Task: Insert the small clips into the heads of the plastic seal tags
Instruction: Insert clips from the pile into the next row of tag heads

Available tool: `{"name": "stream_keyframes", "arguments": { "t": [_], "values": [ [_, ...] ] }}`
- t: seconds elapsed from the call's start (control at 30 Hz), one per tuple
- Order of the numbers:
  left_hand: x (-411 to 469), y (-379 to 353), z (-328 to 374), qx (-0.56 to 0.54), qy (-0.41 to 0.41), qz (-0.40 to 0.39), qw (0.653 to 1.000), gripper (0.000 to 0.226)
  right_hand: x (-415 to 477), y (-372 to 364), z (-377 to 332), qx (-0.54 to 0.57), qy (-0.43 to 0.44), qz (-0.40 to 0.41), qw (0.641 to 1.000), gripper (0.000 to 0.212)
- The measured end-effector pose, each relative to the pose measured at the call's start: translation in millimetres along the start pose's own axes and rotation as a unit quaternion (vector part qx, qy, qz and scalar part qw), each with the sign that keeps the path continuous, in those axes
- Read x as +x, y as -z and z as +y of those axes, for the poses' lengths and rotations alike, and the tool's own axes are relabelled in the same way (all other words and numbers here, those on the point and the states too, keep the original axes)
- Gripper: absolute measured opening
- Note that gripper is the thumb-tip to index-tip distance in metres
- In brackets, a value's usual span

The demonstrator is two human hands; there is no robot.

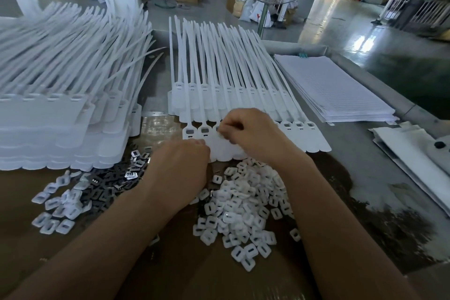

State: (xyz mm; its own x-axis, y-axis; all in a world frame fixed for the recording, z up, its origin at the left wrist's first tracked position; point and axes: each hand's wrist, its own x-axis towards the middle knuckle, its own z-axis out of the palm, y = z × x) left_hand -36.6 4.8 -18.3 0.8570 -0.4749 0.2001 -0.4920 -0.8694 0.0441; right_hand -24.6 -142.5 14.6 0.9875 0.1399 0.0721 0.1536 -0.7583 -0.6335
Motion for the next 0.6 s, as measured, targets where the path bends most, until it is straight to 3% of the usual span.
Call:
{"name": "stream_keyframes", "arguments": {
  "t": [0.13,0.6],
  "values": [
    [1.3,0.2,0.6,0.001,0.001,-0.018,1.0,0.027,6.6,-3.5,1.6,0.056,-0.017,0.051,0.997,0.019],
    [4.5,-3.8,1.7,0.005,0.004,-0.021,1.0,0.026,46.2,-39.3,-14.5,-0.025,-0.036,0.024,0.999,0.012]
  ]
}}
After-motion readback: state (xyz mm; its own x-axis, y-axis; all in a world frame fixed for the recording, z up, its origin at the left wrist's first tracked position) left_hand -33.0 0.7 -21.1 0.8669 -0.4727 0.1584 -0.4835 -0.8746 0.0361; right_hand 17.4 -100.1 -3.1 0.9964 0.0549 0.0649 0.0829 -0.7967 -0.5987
